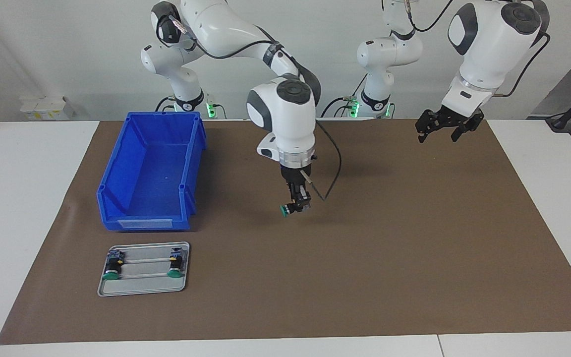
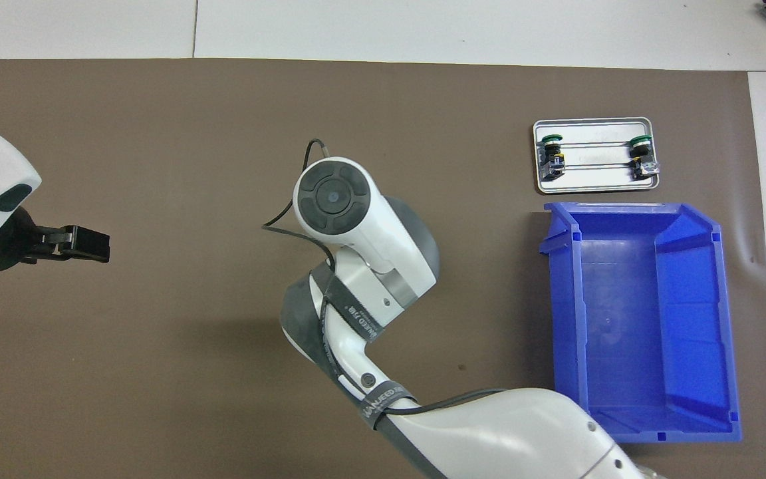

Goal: Place and press button with both arms
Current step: 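Lower the button onto the table and open the right gripper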

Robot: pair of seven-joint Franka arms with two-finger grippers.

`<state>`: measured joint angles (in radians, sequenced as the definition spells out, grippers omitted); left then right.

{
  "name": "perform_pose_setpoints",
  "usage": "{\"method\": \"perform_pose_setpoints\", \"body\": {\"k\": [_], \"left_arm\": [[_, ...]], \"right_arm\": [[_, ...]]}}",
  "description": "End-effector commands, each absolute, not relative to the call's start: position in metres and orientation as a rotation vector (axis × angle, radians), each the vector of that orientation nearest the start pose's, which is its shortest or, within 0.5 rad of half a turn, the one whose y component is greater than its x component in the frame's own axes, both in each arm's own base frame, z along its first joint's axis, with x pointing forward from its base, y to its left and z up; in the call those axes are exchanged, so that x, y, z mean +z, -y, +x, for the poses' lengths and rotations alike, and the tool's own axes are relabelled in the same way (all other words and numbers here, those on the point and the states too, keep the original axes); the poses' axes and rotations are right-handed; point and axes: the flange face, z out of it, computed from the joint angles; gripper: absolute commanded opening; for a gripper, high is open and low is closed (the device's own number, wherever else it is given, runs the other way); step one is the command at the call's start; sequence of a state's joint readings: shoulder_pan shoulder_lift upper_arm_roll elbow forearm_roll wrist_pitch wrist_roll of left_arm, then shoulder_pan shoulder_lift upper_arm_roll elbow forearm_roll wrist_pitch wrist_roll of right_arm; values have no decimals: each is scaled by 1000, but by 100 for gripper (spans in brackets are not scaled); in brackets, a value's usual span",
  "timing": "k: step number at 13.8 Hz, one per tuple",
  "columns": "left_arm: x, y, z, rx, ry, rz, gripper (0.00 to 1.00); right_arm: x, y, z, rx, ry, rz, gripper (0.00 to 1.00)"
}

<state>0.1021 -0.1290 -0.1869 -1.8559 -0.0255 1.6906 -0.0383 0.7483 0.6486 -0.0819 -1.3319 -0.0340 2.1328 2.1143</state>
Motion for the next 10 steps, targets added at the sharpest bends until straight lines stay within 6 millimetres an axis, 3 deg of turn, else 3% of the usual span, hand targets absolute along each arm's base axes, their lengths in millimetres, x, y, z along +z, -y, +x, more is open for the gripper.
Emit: {"method": "perform_pose_setpoints", "body": {"k": [1, 6, 10], "left_arm": [[570, 49, 509, 56, -66, -3131, 99], [570, 49, 509, 56, -66, -3131, 99], [570, 46, 510, 56, -61, -3132, 99]], "right_arm": [[351, -493, 569, -167, -2033, -2166, 0], [355, -522, 545, -135, -2060, -2091, 0], [341, -538, 524, -128, -2063, -2089, 0]]}}
